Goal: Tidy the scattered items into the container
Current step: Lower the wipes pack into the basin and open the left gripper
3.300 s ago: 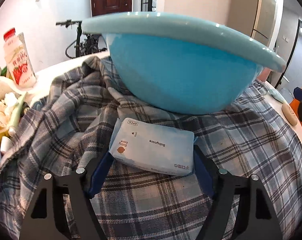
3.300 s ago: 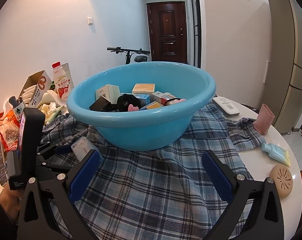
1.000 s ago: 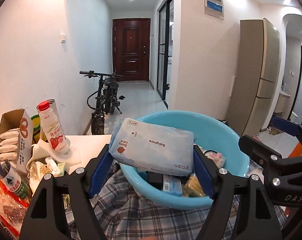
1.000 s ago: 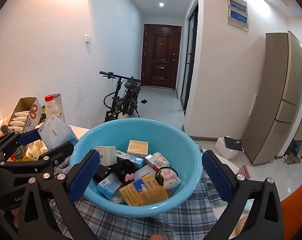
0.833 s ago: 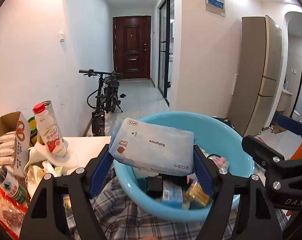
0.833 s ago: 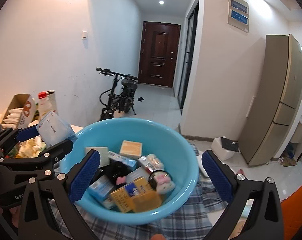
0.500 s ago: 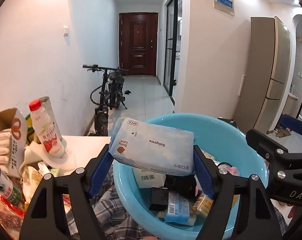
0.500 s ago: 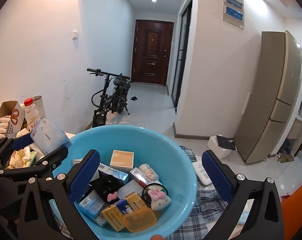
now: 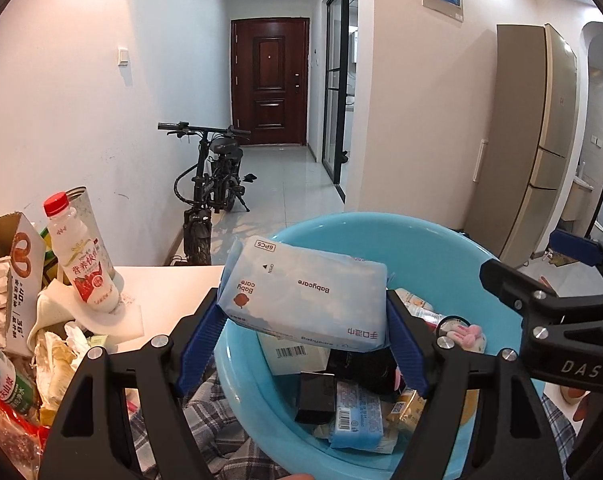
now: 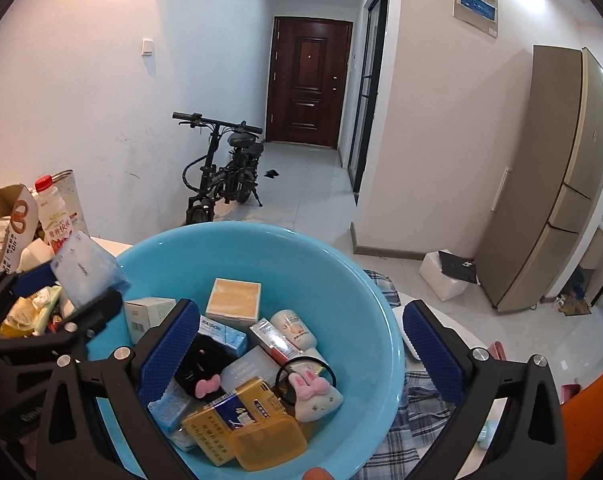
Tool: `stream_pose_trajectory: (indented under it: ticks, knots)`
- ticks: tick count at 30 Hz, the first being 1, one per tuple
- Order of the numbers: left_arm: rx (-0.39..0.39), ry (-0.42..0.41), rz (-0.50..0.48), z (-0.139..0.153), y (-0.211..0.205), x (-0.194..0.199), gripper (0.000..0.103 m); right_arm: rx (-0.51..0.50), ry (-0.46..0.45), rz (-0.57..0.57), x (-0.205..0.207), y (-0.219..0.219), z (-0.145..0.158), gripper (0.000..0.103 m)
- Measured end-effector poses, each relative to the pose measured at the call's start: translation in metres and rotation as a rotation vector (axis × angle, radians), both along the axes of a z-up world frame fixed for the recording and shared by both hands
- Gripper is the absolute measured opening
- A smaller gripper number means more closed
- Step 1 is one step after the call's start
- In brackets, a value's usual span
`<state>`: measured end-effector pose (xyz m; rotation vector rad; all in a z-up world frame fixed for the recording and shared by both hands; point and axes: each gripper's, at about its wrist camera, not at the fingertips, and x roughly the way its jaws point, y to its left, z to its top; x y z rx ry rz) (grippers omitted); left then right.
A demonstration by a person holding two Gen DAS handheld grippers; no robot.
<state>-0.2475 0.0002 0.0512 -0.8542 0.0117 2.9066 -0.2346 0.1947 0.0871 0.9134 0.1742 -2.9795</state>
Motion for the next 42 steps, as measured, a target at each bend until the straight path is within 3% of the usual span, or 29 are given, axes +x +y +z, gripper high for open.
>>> stream_pose_trajectory:
  ticks: [12,28,30,33,38,42]
  knots:
    - [0.029,0.019,-0.016,0.008,-0.004,0.003,0.076,0.06,-0.012,-0.038,-0.003,-0.006,-0.006,0.103]
    - [0.023,0.01,-0.029,0.006,-0.002,0.002,0.076,0.053,0.01,-0.061,0.004,-0.001,0.004,0.103]
    - [0.022,0.012,-0.027,0.006,-0.002,0.003,0.082,0.058,0.012,-0.059,0.004,-0.002,0.005,0.103]
    - [0.022,0.026,-0.04,0.007,-0.001,0.005,0.101,0.056,0.012,-0.059,0.004,-0.001,0.006,0.103]
    - [-0.03,0.051,-0.042,0.008,0.005,0.009,0.103,0.052,0.018,-0.065,0.006,-0.001,0.009,0.103]
    - [-0.028,0.041,-0.041,0.009,0.005,0.009,0.103,0.064,0.023,-0.073,0.008,-0.002,0.01,0.103]
